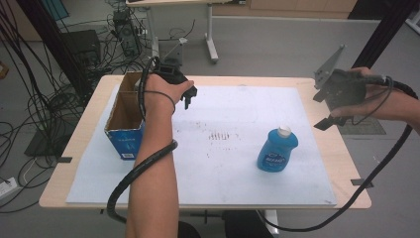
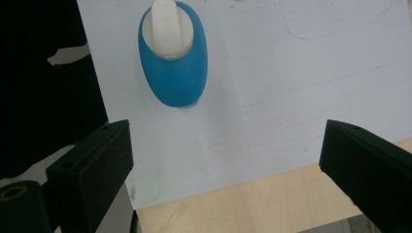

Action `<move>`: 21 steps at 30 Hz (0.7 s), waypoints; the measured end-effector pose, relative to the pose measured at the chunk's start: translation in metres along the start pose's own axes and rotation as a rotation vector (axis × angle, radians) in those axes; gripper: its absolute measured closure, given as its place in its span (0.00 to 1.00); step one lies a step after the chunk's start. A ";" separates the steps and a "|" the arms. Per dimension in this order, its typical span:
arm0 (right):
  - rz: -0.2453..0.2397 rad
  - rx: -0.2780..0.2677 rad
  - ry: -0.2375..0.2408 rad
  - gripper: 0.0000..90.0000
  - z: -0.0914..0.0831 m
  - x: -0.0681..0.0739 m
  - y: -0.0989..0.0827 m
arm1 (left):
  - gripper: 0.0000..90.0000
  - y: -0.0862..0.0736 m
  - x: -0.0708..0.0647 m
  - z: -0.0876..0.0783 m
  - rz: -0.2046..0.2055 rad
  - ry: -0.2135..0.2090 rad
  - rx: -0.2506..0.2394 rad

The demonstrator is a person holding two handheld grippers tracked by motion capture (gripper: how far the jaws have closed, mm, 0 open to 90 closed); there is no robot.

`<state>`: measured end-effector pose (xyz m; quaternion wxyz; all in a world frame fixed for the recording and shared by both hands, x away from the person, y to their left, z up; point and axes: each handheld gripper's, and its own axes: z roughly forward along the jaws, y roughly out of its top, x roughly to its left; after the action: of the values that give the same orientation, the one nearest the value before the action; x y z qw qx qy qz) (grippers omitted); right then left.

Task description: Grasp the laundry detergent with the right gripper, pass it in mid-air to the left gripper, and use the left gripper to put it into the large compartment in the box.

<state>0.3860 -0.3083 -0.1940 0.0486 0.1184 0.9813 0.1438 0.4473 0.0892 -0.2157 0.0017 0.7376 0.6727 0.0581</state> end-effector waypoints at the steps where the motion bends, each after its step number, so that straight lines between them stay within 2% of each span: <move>1: 0.003 -0.007 0.001 0.06 0.001 0.000 -0.002 | 0.07 0.000 0.000 0.000 -0.002 0.001 -0.003; 6: 0.011 -0.034 0.006 0.06 0.007 0.001 -0.010 | 0.07 -0.002 -0.001 -0.001 0.001 0.000 -0.006; 8: 0.021 -0.062 0.016 0.06 0.015 0.001 -0.017 | 0.07 -0.002 0.000 -0.001 0.000 0.001 -0.006; 13: 0.023 -0.084 0.026 0.06 0.027 0.003 -0.025 | 0.07 -0.004 0.001 0.000 0.004 0.002 -0.012; 14: 0.029 -0.103 0.034 0.06 0.033 0.003 -0.029 | 0.07 -0.005 0.001 0.000 0.004 0.003 -0.013; 21: 0.043 -0.149 0.052 0.06 0.050 0.008 -0.041 | 0.07 -0.006 -0.002 0.001 0.011 0.008 -0.009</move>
<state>0.3757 -0.3314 -0.2540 0.0286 0.1317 0.9661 0.2203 0.4412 0.0882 -0.2171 0.0018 0.7411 0.6684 0.0641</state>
